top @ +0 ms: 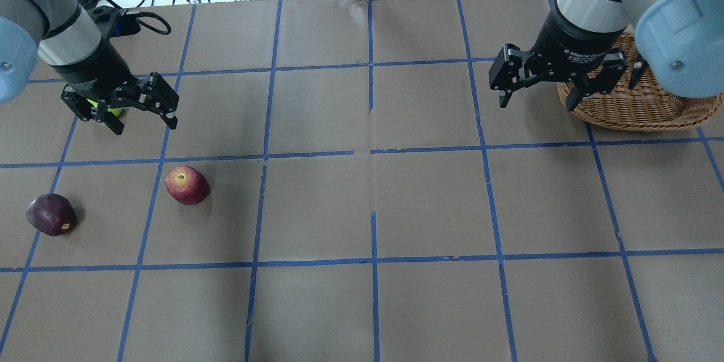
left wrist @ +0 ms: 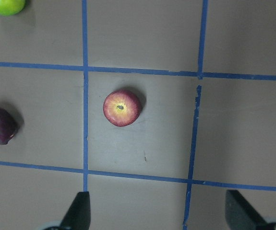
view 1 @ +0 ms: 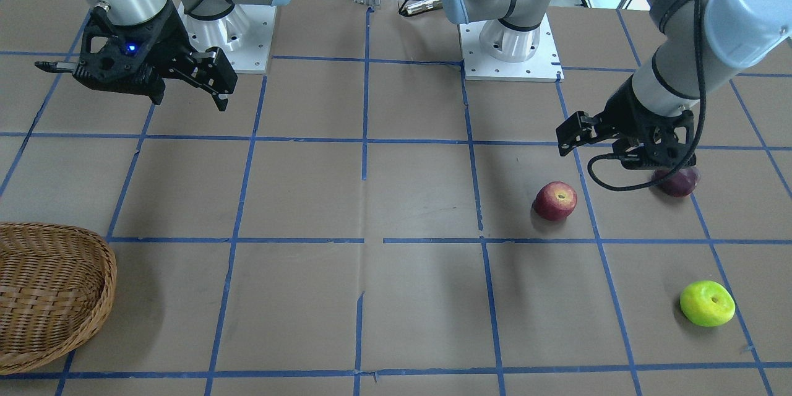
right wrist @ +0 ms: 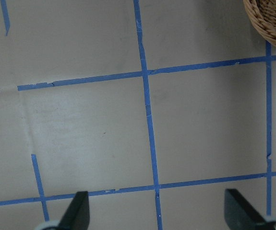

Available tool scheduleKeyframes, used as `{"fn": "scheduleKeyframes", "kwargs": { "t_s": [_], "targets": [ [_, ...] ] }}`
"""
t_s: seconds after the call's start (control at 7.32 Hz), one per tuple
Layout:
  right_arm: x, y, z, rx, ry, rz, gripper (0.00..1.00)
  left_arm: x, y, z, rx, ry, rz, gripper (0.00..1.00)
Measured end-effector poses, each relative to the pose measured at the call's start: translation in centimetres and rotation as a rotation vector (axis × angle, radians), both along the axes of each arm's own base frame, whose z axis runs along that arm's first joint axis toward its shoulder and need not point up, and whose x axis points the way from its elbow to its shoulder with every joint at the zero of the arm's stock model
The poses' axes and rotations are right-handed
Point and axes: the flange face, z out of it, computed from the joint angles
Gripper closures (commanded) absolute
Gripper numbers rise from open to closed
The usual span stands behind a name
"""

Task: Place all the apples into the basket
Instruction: 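Move the left gripper down onto the red-yellow apple and grasp it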

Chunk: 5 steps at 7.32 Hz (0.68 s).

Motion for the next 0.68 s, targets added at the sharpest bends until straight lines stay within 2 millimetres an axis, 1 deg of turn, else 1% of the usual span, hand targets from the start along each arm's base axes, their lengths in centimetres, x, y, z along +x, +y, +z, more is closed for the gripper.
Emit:
{"fn": "scheduleKeyframes", "kwargs": {
  "t_s": [0.14,0.27,0.41,0.68],
  "targets": [
    [0.0,0.0,0.0,0.001,0.000,0.000,0.00,0.1,0.6,-2.3,0.016,0.003,-0.005,0.00],
    [0.0,0.0,-0.1,0.001,0.001,0.000,0.00,0.1,1.2,-3.7,0.021,0.002,-0.012,0.00],
    [0.0,0.0,-0.1,0.001,0.001,0.001,0.00,0.4,1.3,-4.9,0.017,0.000,-0.017,0.00],
    [-0.1,0.0,0.0,0.000,0.002,0.001,0.00,1.8,0.4,-7.5,0.002,-0.004,-0.005,0.00]
  ]
}}
